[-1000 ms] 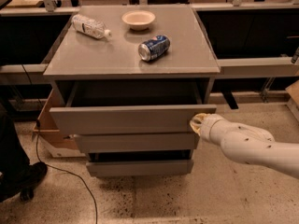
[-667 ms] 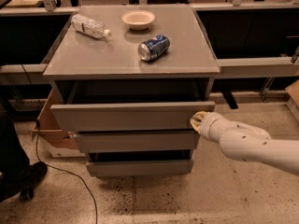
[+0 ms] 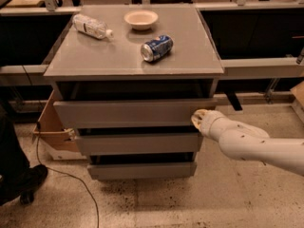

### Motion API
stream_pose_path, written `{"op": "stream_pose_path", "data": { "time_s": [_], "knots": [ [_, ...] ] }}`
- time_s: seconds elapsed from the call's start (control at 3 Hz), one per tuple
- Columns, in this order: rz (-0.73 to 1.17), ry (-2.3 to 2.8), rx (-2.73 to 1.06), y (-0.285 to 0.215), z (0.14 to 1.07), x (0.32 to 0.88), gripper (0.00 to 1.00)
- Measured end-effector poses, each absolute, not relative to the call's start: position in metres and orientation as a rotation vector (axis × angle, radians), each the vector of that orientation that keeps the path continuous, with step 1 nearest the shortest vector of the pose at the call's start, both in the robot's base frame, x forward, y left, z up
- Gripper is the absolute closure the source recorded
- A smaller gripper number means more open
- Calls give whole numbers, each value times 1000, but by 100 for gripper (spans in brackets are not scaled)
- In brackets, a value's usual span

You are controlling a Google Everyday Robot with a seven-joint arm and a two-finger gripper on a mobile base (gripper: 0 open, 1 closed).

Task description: Close top drawer

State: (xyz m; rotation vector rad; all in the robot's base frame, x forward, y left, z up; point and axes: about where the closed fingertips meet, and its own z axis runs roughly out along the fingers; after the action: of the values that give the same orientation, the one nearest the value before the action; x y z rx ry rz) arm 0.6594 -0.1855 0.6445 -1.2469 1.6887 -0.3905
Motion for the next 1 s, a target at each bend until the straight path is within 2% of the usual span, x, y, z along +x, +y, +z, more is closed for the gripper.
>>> {"op": "stream_pose_path", "data": {
  "time_s": [0.67, 1.0],
  "knots": [
    [-384, 1664, -1218, -184, 647, 663, 100],
    [-333, 1684, -1213, -184, 658, 644, 100]
  ]
}}
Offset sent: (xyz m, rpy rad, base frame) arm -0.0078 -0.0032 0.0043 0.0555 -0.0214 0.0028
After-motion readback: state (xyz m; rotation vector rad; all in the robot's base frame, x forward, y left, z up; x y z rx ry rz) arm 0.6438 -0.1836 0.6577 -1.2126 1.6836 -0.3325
